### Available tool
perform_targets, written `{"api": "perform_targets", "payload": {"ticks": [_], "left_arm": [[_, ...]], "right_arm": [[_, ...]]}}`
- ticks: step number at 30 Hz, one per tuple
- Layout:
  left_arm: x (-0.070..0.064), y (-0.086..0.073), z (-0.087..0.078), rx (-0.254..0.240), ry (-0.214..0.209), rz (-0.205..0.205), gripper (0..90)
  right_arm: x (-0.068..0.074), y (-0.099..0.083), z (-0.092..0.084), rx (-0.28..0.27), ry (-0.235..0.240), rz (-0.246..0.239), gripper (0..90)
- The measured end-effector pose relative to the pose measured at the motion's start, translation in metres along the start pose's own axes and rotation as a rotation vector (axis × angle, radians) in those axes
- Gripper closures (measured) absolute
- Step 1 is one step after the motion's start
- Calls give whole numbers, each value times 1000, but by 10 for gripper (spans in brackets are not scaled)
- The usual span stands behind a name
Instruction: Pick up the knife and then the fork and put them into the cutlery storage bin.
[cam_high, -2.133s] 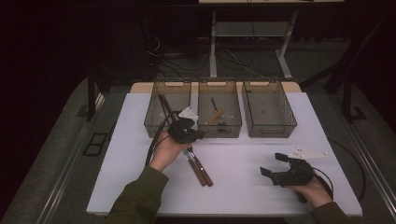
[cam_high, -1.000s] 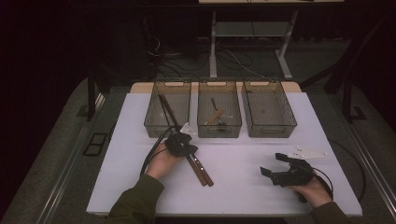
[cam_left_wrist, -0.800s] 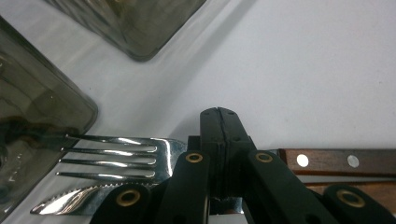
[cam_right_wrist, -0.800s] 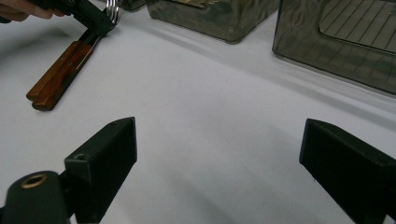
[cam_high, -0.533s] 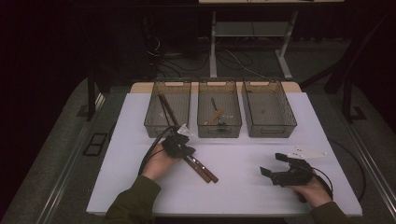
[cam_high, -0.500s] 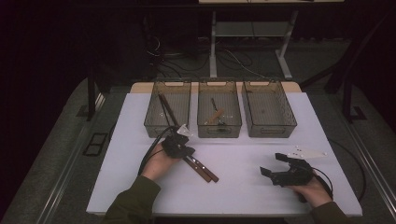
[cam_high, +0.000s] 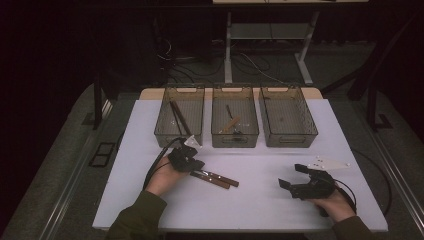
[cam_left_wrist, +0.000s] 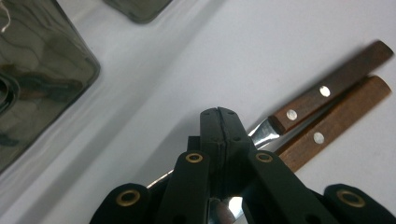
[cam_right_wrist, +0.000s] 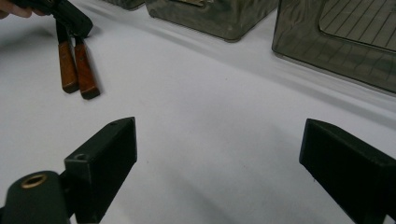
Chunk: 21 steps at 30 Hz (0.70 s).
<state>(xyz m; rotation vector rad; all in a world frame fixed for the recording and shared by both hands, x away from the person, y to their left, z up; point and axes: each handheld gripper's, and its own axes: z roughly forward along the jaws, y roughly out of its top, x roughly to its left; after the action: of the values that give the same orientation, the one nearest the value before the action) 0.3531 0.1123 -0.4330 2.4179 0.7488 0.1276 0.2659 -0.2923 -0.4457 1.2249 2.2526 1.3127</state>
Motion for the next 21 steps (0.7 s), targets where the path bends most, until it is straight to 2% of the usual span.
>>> {"api": "perform_targets", "payload": {"ticks": [12,13,21], "left_arm": [[-4,-12,-9,12,-21,-2,900],[-4,-13,-9,12,-24,7,900],[-13,-20,-13,14,-41,15,900]], "right_arm": [[0,0,0,2,-1,-3,108],[0,0,0,2,-1,-4,108],[0,0,0,3,-2,-6,108]]}}
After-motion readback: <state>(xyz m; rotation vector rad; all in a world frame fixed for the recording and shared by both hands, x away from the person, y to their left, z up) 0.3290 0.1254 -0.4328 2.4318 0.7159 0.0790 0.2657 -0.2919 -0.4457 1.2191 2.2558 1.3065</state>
